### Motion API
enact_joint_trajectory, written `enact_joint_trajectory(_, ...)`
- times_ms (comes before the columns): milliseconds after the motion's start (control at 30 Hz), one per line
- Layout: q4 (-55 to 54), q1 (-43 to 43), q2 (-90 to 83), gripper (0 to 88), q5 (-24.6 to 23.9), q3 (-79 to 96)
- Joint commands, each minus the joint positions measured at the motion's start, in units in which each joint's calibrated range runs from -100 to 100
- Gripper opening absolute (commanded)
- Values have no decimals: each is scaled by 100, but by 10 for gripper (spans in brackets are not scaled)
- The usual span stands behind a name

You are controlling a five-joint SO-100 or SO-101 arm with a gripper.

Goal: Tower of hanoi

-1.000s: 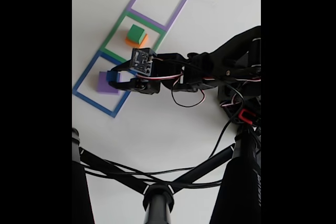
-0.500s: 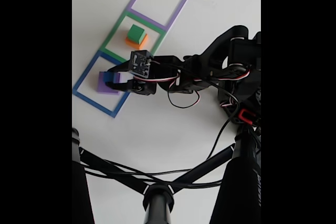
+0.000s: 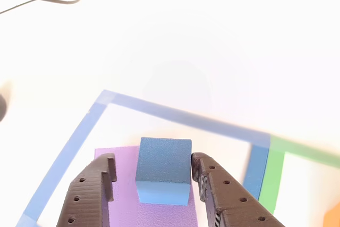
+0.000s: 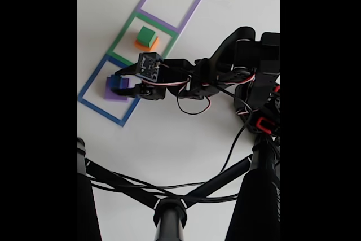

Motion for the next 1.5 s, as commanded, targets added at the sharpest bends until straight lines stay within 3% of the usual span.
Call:
enact_joint_trajectory(0,-169,32,-73,189,0,-86)
enact_joint_trajectory(333,-113,-179,-768,242,0,241)
enact_joint_trajectory(500,730,-227,-1955,234,0,396)
enact_joint_trajectory(733,4349,128,-4296,176,0,-441)
enact_joint_trajectory(933,8114,703,-5378,2,0,-2377)
enact_joint_trajectory(1100,10875,1307,-5362,1,0,-4450)
enact_joint_trajectory(1300,12689,1930,-5330,1,0,-6141)
enact_joint_trajectory(1467,13442,2237,-5370,4,0,-6768)
